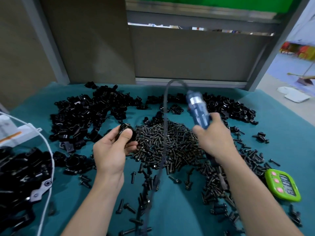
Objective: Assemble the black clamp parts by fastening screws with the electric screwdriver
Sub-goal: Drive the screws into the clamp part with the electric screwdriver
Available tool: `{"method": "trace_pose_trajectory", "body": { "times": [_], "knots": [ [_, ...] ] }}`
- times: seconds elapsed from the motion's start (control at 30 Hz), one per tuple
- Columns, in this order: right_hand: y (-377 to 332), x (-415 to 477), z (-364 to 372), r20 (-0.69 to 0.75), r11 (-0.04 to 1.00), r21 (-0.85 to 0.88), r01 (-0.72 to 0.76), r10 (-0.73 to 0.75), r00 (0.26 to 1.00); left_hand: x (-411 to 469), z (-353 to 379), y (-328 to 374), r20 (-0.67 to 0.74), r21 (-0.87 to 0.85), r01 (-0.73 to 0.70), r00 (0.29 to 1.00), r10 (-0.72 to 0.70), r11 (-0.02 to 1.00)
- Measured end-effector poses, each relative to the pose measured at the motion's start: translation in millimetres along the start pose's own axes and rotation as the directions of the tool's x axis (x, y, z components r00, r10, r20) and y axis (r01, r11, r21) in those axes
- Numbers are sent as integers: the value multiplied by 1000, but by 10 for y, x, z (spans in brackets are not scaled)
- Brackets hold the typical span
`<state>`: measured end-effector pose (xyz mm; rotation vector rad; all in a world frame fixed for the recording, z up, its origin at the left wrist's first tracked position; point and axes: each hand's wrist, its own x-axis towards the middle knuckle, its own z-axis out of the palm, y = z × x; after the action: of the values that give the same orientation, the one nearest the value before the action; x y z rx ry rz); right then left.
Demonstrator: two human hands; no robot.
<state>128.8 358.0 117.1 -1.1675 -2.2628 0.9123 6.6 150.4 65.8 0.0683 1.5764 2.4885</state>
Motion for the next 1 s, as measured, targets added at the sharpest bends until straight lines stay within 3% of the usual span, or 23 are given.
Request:
{"method": "trace_pose_trajectory", "body": {
  "times": [0.07, 0.1, 0.17, 0.23, 0.33, 0.47, 0.77, 1.0],
  "knots": [
    [-29, 47, -74, -12, 882, 466, -65, 80, 997, 8, -1, 4, -12, 6, 12, 1000, -12, 1000],
    [-54, 56, -89, 26, 739, 666, -99, 110, 994, -6, 12, -2, 3, 36, 6, 1000, -6, 999],
    [-123, 63, -84, 92, 404, 906, -126, 105, 990, -51, 38, -32, 66, 151, -29, 998, 19, 988],
    [-203, 48, -33, 107, 143, 982, -124, 120, 987, -93, 47, -94, 131, 298, -68, 991, 30, 952],
    [-295, 31, 83, 192, -13, 981, -194, 217, 957, -132, 63, -149, 213, 533, -130, 977, 17, 836],
    [-241, 14, 264, 291, -258, 940, -222, 272, 917, -159, 69, -131, 241, 623, -177, 970, 28, 762],
    [-1, -28, 399, 281, -461, 882, -103, 337, 899, -123, 54, -135, 267, 682, -205, 963, 22, 702],
    [23, -39, 391, 283, -492, 866, -94, 327, 902, -183, 51, -144, 305, 694, -227, 952, 6, 683]
  ]
}}
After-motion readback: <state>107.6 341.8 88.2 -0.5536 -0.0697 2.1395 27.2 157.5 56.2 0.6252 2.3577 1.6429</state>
